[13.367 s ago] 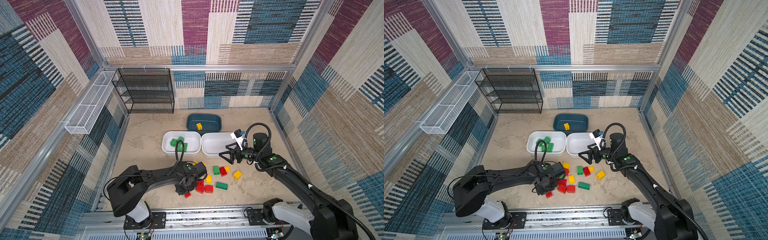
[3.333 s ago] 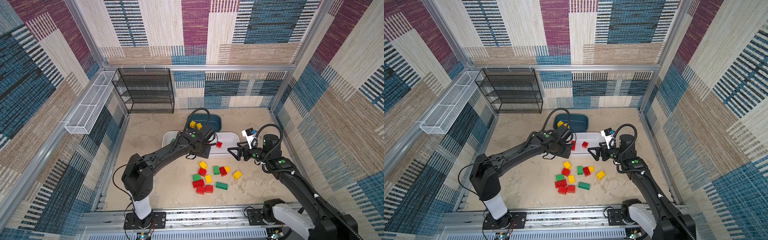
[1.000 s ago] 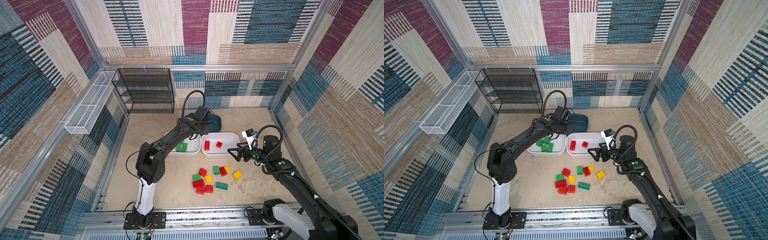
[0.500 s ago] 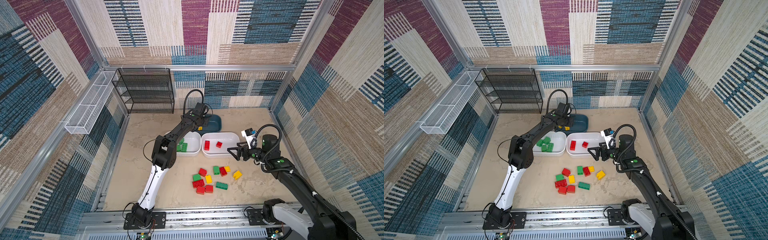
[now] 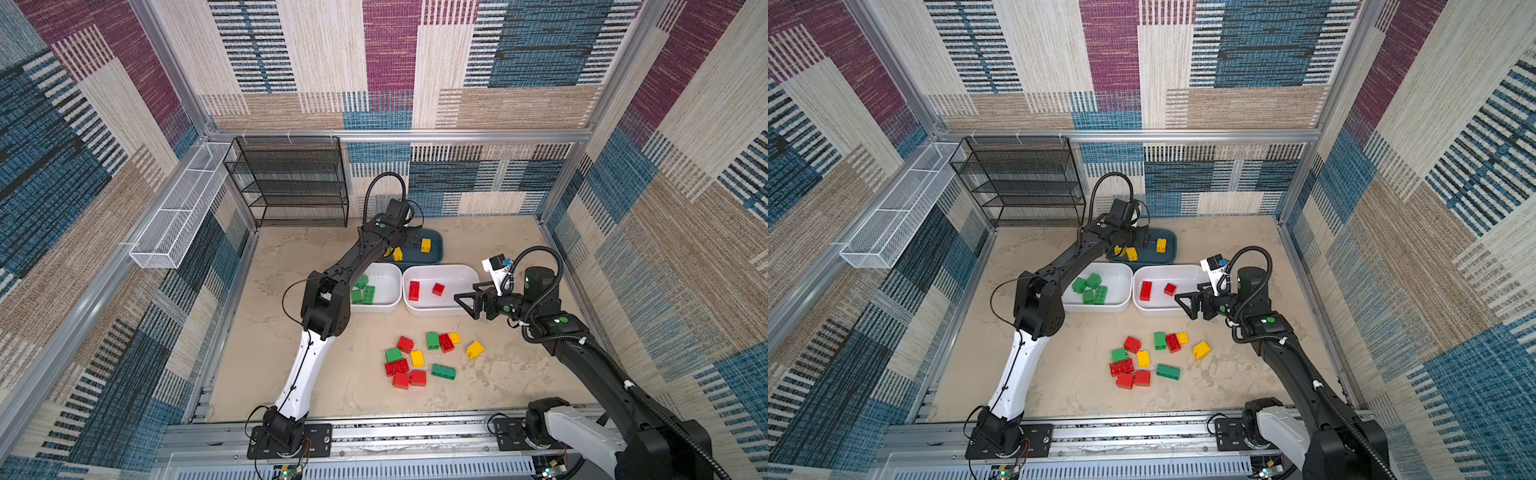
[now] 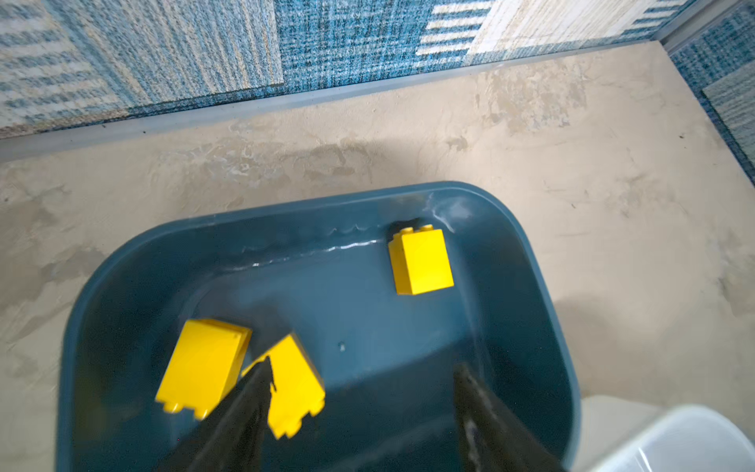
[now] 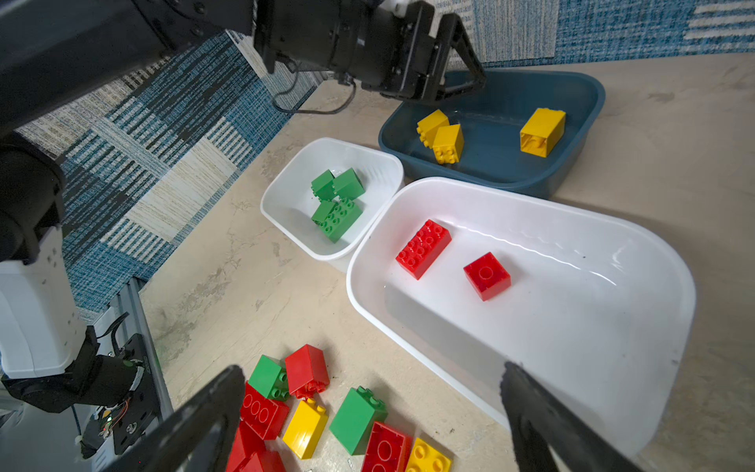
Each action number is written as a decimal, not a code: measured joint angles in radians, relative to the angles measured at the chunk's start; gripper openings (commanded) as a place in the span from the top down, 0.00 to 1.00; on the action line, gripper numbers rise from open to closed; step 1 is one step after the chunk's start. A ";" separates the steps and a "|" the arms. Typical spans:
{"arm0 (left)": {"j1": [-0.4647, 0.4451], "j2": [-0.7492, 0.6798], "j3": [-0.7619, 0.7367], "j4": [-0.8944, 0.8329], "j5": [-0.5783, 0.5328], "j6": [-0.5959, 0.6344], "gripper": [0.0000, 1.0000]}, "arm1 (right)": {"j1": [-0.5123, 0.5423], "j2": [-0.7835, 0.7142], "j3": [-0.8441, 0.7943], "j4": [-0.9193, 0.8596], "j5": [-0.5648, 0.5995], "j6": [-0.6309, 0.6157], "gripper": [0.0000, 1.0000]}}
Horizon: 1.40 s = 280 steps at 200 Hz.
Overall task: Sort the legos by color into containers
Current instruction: 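Carry the yellow brick into the teal bin and release it, then move the left gripper back to the pile and lower onto a green brick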
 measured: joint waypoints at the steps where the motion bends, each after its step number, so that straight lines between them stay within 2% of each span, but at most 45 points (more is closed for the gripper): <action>1: 0.000 -0.009 -0.006 -0.003 0.002 0.000 0.29 | 0.000 0.000 0.000 0.000 0.000 0.000 0.01; 33: -0.018 -0.238 -0.232 -0.050 0.023 -0.001 0.30 | 0.000 -0.014 0.000 -0.001 -0.024 0.000 0.01; 63: -0.089 -0.447 -0.516 -0.102 0.028 0.003 0.32 | 0.000 -0.024 -0.003 -0.006 -0.035 0.000 0.01; 90: -0.150 -0.618 -0.734 -0.122 0.045 0.044 0.33 | 0.000 -0.032 -0.010 -0.014 -0.036 0.000 0.01; 119: -0.191 -0.739 -0.926 -0.136 0.057 0.112 0.34 | 0.000 -0.043 -0.024 -0.018 -0.036 0.000 0.01; 145: -0.230 -0.803 -1.050 -0.137 0.076 0.164 0.34 | 0.000 -0.054 -0.034 -0.021 -0.037 0.000 0.01; 178: -0.307 -0.819 -1.131 -0.123 0.079 0.199 0.35 | 0.000 -0.058 -0.042 -0.023 -0.037 0.000 0.01; 231: -0.381 -0.815 -1.202 -0.100 0.063 0.276 0.37 | 0.000 -0.060 -0.053 -0.023 -0.042 0.000 0.01; 280: -0.388 -0.800 -1.237 -0.100 0.043 0.322 0.43 | 0.000 -0.045 -0.053 -0.022 -0.045 0.000 0.01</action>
